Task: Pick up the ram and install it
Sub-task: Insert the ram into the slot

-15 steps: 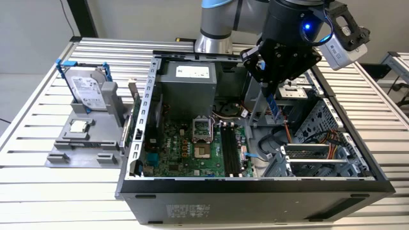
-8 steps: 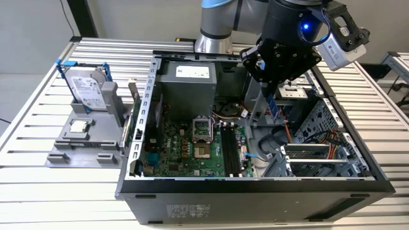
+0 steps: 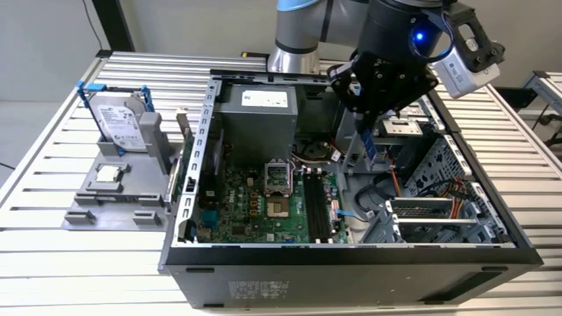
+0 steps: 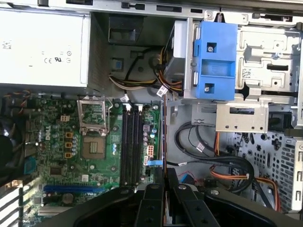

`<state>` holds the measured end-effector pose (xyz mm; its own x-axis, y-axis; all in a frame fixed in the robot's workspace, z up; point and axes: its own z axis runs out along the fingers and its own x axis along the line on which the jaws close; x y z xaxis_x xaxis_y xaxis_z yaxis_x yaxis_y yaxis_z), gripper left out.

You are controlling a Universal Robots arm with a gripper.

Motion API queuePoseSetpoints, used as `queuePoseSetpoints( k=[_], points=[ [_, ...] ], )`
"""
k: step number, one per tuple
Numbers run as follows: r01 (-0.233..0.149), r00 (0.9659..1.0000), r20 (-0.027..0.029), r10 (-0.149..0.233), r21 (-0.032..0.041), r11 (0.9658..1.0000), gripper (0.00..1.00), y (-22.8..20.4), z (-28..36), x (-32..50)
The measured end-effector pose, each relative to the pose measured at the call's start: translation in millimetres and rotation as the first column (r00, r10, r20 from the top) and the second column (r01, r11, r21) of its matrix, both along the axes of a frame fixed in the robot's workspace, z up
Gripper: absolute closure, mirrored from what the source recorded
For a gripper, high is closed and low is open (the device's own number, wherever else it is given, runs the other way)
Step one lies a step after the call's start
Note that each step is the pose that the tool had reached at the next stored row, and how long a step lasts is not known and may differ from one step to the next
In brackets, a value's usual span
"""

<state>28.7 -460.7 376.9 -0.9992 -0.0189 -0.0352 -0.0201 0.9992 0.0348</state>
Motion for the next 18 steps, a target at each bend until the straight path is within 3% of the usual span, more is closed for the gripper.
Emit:
queuePoseSetpoints(
  k=[1,2,7,18],
  points=[
    [0.0,1.0,-0.0076,0.0,-0.0001,1.0,1.0,0.0,0.0,0.0],
    [0.0,0.9999,-0.011,0.0,0.0,1.0,1.0,0.0,0.1,0.0],
    [0.0,0.9999,-0.012,0.0,0.001,1.0,1.0,0.0,-0.4,0.0],
    [0.031,0.9995,-0.0121,-0.031,0.0009,0.9995,1.0,0.1,-9.2,0.7]
  ],
)
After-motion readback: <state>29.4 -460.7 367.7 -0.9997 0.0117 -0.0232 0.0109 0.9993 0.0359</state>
